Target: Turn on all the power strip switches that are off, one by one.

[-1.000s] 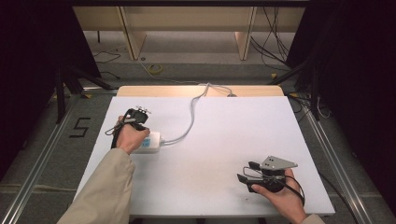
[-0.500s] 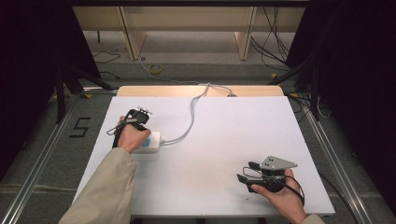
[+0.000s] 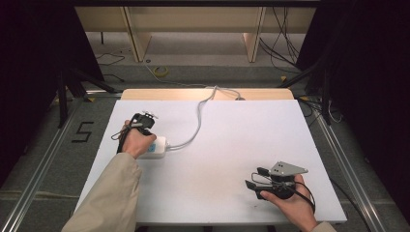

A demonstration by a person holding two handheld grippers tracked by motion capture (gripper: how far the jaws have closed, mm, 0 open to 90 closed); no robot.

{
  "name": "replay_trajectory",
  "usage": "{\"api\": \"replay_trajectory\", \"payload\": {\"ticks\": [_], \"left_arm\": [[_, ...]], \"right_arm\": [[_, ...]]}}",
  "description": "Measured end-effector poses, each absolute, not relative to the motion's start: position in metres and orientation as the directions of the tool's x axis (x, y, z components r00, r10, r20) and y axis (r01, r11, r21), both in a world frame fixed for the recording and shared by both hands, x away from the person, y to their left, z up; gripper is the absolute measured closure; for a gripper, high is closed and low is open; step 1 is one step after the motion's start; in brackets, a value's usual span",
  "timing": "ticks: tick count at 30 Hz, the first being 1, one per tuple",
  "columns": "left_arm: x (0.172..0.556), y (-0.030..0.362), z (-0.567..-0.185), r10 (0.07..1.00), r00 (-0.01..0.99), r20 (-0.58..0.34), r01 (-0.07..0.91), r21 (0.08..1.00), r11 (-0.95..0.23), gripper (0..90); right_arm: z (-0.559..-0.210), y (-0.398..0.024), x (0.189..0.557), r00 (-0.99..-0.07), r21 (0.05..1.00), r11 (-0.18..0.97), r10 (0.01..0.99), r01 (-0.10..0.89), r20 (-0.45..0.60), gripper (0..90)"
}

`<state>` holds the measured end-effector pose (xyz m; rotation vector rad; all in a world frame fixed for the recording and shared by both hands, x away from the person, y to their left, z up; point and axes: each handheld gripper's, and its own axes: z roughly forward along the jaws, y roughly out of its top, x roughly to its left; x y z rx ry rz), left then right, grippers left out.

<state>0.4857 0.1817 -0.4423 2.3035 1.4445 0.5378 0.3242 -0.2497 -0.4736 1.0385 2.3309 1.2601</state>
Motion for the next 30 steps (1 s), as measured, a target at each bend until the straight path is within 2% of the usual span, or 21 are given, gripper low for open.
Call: {"api": "replay_trajectory", "payload": {"ticks": [30], "left_arm": [[0.4866,0.1764,-0.4446,0.895,0.41,0.174,0.768,0.464,-0.442,90.0]], "right_arm": [[-0.4729,-0.2475,0.3237,-0.703,0.817,0.364,0.708,0.448,0.07,32.7]]}}
